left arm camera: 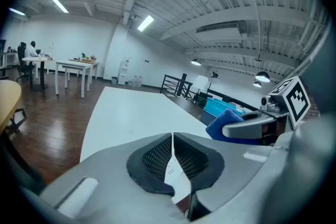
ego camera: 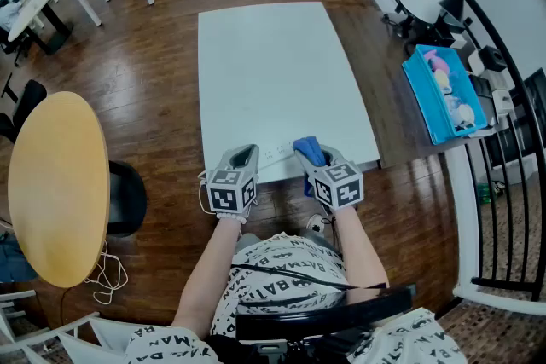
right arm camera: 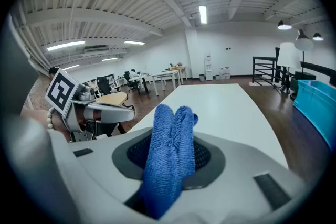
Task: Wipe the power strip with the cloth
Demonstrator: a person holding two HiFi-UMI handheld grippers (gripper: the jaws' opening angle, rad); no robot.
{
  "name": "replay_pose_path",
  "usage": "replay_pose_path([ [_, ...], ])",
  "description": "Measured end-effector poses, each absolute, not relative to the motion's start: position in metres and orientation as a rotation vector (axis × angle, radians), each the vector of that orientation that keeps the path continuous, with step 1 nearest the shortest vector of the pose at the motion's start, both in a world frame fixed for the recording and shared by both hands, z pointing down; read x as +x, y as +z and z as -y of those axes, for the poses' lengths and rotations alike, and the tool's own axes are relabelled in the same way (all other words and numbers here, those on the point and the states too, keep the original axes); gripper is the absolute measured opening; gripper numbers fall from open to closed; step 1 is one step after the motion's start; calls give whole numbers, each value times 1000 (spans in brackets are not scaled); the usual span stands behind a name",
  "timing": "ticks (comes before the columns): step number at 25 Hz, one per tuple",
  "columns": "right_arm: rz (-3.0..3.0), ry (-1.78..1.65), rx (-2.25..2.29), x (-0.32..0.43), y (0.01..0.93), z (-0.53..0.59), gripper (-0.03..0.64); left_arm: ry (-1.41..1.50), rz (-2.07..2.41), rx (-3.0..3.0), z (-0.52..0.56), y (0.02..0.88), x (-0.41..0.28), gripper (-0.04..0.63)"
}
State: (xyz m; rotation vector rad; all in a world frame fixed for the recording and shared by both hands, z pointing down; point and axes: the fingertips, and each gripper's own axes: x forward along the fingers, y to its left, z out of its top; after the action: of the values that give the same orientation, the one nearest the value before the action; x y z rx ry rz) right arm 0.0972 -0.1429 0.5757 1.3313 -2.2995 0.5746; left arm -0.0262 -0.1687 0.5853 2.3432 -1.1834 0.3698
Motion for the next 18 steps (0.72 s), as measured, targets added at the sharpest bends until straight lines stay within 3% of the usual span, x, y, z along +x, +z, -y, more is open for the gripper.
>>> replay_pose_path([
  [4,2300,577,1339,97,575,149,132,478,1133,2367,172,603,-31,68],
  [9,2290,593,1364,103,576,150,130,730,1023,2462,168,644,-37,271],
  [14,2271,629,1402,107,583,147,130,887,895,2529,165,671,-32,355],
  [18,2259,653,1432,109,586,145,130,1002,803,2568,161,691,-24,367],
])
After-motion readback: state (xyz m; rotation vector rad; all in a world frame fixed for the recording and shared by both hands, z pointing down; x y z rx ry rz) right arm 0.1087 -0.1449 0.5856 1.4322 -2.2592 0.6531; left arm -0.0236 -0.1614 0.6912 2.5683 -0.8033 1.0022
